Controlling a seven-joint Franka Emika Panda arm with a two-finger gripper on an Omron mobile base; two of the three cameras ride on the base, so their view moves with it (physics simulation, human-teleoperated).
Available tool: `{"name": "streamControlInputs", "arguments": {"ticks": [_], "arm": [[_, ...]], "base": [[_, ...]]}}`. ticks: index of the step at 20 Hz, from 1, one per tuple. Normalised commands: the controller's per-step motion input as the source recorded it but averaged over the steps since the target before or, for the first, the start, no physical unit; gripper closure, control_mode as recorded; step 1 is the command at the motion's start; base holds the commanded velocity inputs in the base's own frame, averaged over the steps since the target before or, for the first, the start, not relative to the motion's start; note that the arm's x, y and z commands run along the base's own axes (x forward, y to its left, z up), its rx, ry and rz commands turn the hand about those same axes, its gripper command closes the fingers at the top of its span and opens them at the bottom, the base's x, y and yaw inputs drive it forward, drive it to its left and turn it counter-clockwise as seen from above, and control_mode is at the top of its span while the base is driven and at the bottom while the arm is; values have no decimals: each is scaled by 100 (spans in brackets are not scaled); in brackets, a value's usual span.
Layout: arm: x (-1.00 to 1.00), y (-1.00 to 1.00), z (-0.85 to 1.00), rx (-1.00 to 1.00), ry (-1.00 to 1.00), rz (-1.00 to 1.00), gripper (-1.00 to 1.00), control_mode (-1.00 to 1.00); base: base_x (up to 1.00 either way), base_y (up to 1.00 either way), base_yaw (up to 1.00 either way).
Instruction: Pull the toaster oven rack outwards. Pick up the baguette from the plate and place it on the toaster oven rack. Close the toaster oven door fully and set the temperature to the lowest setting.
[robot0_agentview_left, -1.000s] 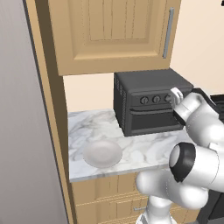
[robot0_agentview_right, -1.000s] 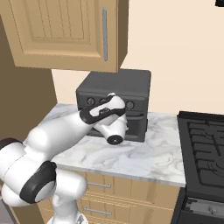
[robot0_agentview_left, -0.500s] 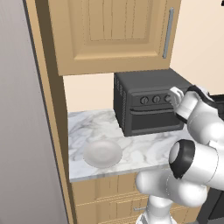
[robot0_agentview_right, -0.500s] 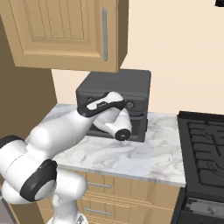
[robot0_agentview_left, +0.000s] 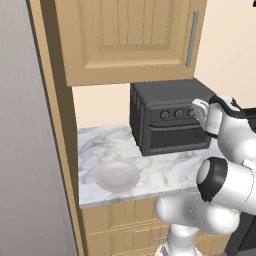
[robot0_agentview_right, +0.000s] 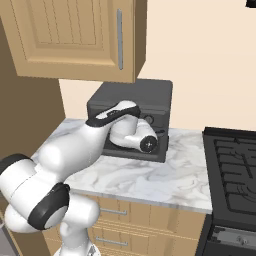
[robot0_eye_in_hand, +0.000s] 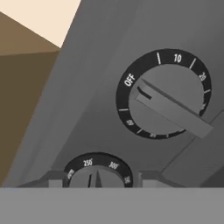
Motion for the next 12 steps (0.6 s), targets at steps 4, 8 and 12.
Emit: {"name": "streamControlInputs", "arguments": {"ticks": [4,8,12], "arm": [[20,0,0,-25,-7,8,100,-100],[23,0,0,-20,-9,1,100,-100],[28,0,0,-19,-9,0,100,-100]], "base": [[0,0,0],[0,0,0],[0,0,0]]}}
